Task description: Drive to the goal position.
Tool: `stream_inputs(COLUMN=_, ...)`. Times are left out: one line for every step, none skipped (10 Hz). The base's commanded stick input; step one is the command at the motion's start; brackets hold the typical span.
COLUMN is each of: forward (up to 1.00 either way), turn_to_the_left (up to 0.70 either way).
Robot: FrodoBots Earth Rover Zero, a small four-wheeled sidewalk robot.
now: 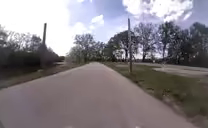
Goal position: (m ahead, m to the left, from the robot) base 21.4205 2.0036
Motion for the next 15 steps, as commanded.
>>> stream_inputs(forward=1.0, turn_to_the_left=0.0)
stream_inputs(forward=1.0, turn_to_the_left=0.0)
stream_inputs(forward=1.0, turn_to_the_left=0.0)
stream_inputs(forward=1.0, turn_to_the_left=0.0)
stream_inputs(forward=1.0, turn_to_the_left=0.0)
stream_inputs(forward=1.0, turn_to_the_left=0.0)
stream_inputs(forward=1.0, turn_to_the_left=0.0)
stream_inputs(forward=1.0, turn_to_the_left=0.0)
stream_inputs(forward=1.0, turn_to_the_left=0.0)
stream_inputs(forward=1.0, turn_to_the_left=0.0)
stream_inputs(forward=1.0, turn_to_the_left=0.0)
stream_inputs(forward=1.0, turn_to_the_left=0.0)
stream_inputs(forward=1.0, turn_to_the_left=0.0)
stream_inputs(forward=1.0, turn_to_the_left=0.0)
stream_inputs(forward=1.0, turn_to_the_left=0.0)
